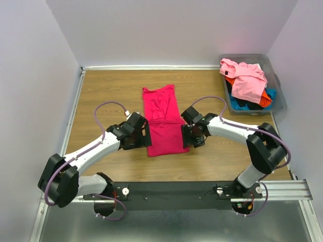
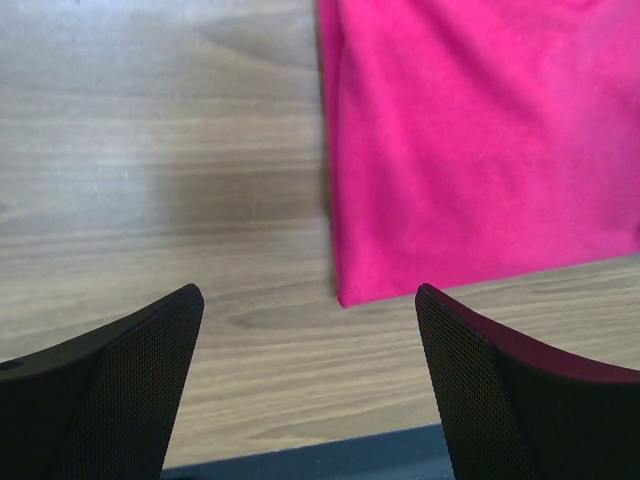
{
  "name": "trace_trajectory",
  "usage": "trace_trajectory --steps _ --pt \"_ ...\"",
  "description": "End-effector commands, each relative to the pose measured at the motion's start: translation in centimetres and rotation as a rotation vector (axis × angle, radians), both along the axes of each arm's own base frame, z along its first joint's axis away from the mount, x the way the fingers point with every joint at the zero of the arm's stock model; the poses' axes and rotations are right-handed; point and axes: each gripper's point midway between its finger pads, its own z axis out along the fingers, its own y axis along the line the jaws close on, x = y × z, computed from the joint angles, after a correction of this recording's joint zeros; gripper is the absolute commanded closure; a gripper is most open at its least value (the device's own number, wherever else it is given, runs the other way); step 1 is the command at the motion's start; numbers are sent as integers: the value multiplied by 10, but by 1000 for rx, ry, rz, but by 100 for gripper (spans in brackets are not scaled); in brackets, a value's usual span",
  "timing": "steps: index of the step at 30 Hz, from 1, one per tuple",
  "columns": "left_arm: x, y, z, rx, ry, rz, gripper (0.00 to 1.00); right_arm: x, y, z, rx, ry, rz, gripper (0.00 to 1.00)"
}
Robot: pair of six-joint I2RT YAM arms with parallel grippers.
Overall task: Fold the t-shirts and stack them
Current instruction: Fold the tshirt
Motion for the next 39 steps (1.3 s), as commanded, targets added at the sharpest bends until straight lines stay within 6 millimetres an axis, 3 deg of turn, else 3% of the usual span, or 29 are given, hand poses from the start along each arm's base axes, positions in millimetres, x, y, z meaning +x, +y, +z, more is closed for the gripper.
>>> trace_trajectory --steps 1,8,17,19,23,28,34,39 --pt "-7 2 -7 25 26 32 5 -13 -3 -4 -50 7 -38 35" --pt "-8 -1 -16 41 39 18 5 -15 -3 -19 -107 4 -38 37" --pt "-14 0 -28 67 69 19 6 -39 -10 -52 -230 32 -17 42" --pt "-16 0 -31 75 78 17 6 -43 -13 -58 -247 45 -15 46" --pt "-21 0 -38 76 96 19 6 -50 -15 -66 -250 66 -11 64" --pt "-24 -1 -43 81 111 32 6 -47 -14 -62 -235 41 -5 99" --pt "-13 -6 -38 86 83 82 9 -47 -15 -61 -226 31 11 99" --pt "-10 -17 -36 73 84 105 18 -45 -14 -59 -220 21 29 99"
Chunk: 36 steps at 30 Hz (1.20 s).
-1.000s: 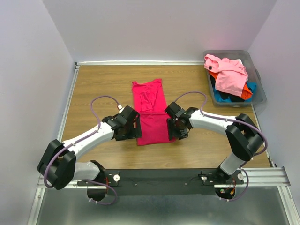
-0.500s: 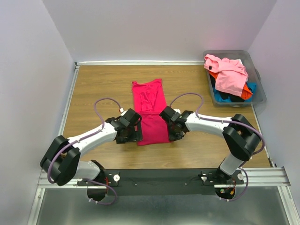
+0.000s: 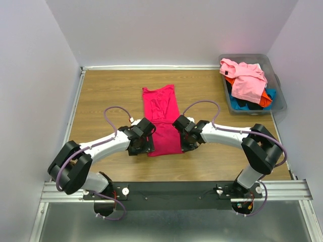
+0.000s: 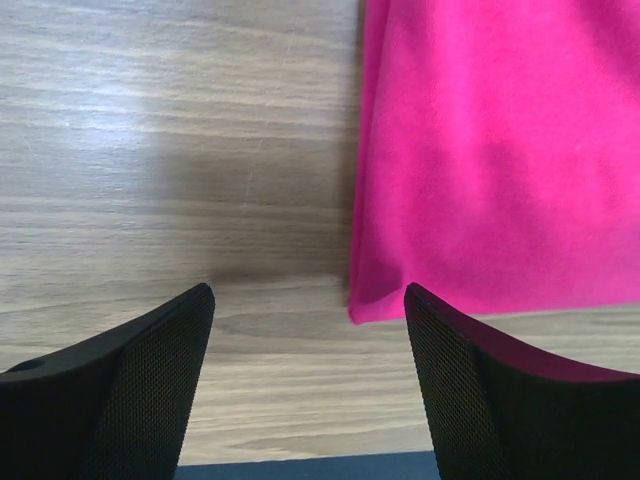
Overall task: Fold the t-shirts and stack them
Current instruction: Fold the tshirt
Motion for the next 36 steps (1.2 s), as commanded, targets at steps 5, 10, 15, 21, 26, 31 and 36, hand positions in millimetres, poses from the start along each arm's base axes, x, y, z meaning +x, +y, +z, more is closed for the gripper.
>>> trace_trajectory --steps 5,10,15,21,26,31,36 --pt "5 -18 3 14 -20 39 27 -27 -40 -41 -165 83 41 99" --pt "0 -25 1 30 -5 34 30 -29 -39 -41 -156 88 62 99" --pt "-7 -25 -14 73 32 27 35 -30 -40 -41 -154 84 79 99" --pt "-19 -25 -27 114 73 18 44 -31 -42 -40 -148 80 93 99" --pt "-31 -25 -38 138 110 2 49 -33 -43 -39 -143 74 94 99" --pt "-38 -21 -45 159 129 0 76 -33 -43 -40 -142 74 96 99" --pt "-40 -19 -49 156 129 -8 100 -33 -44 -39 -143 68 96 99"
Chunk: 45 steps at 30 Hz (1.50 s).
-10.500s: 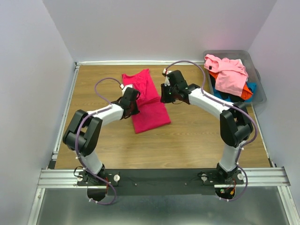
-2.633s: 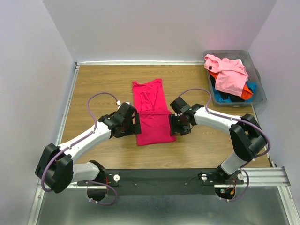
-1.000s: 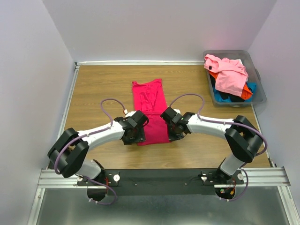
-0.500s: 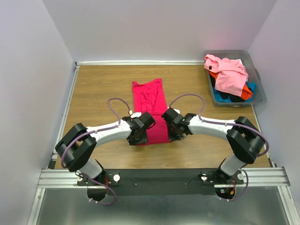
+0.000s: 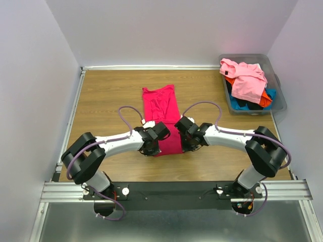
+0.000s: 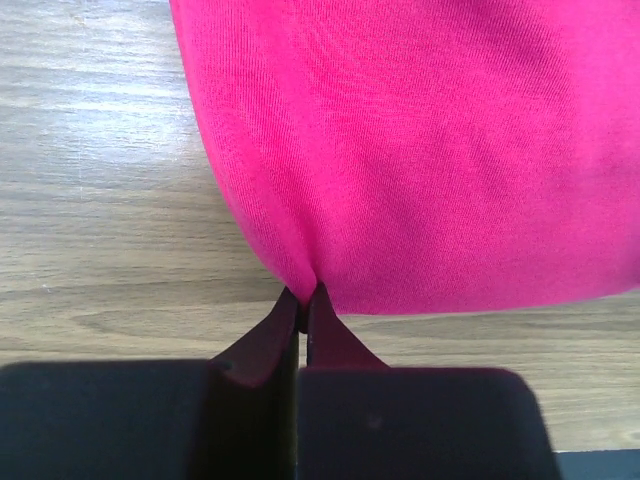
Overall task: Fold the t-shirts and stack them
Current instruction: Fold the tshirt
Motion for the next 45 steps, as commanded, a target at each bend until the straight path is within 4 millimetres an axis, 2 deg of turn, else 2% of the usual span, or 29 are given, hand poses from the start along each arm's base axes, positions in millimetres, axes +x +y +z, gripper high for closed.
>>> trace_trajectory --steps 1,6,10,12,14,19,20,23,24,27,28,29,31,32,33,34,35,37,38,39,41,42,44,45 --pt "-32 32 -40 129 115 4 100 -33 -45 -40 -186 109 22 99" --pt "-38 37 -41 157 134 -23 100 -41 -50 -43 -190 134 38 99" --pt "-55 42 -38 194 166 -79 100 -63 -56 -42 -171 211 75 99" --pt "-70 37 -32 176 193 -125 100 -75 -64 -38 -188 252 88 99" --pt "-89 27 -22 127 221 -179 100 -88 -73 -29 -191 288 95 99" --pt "-136 15 4 32 312 -267 100 -126 -77 1 -114 422 109 99" --pt "-145 17 14 12 336 -276 100 -133 -83 11 -118 434 109 99" --pt "-156 18 38 -18 335 -278 100 -138 -96 28 -153 435 110 99" --pt "-155 16 45 -41 326 -271 100 -132 -92 37 -148 415 114 99" --pt "-139 15 61 -108 261 -231 100 -110 -96 52 -226 344 129 99" --pt "-123 17 65 -133 238 -200 100 -88 -85 63 -233 295 120 99" --pt "-112 17 70 -158 201 -187 100 -75 -88 67 -277 258 128 99" --pt "-88 19 80 -175 139 -163 100 -47 -79 75 -277 225 111 99" --pt "-65 24 88 -168 83 -147 100 -25 -66 91 -239 166 115 99" --pt "-58 30 85 -149 79 -145 100 -13 -60 96 -227 144 117 99" --pt "-41 29 94 -142 24 -134 100 2 -58 95 -242 140 108 99" --pt "-22 39 93 -97 -4 -120 100 24 -43 112 -200 73 112 99" --pt "4 38 105 -96 -60 -111 100 48 -32 122 -178 43 111 99" --pt "22 42 105 -81 -84 -97 100 67 -19 131 -157 11 113 99" --pt "36 41 115 -93 -122 -93 100 77 -12 139 -138 -13 110 99" --pt "59 43 120 -87 -166 -77 100 93 1 147 -109 -38 123 99" --pt "75 47 129 -78 -206 -72 100 110 10 156 -91 -72 124 99" --pt "95 53 130 -53 -232 -53 100 125 17 159 -81 -92 127 99" --pt "108 59 134 -48 -255 -45 100 140 21 160 -80 -110 125 99"
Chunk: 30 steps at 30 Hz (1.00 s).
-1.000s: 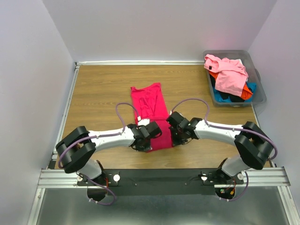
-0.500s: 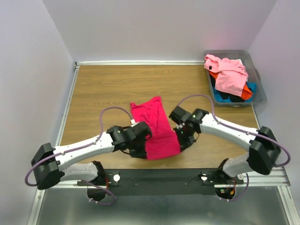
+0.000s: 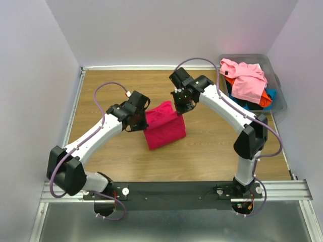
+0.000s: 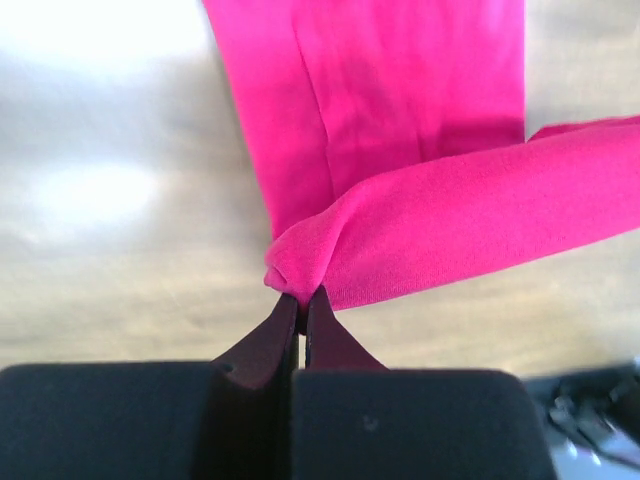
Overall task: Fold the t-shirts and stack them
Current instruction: Fold the tshirt
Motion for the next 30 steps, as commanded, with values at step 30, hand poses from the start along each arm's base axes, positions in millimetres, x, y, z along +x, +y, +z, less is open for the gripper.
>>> trace_trajectory --steps 30 --pt "190 60 -56 149 -274 58 94 153 -6 -102 -25 -125 -132 95"
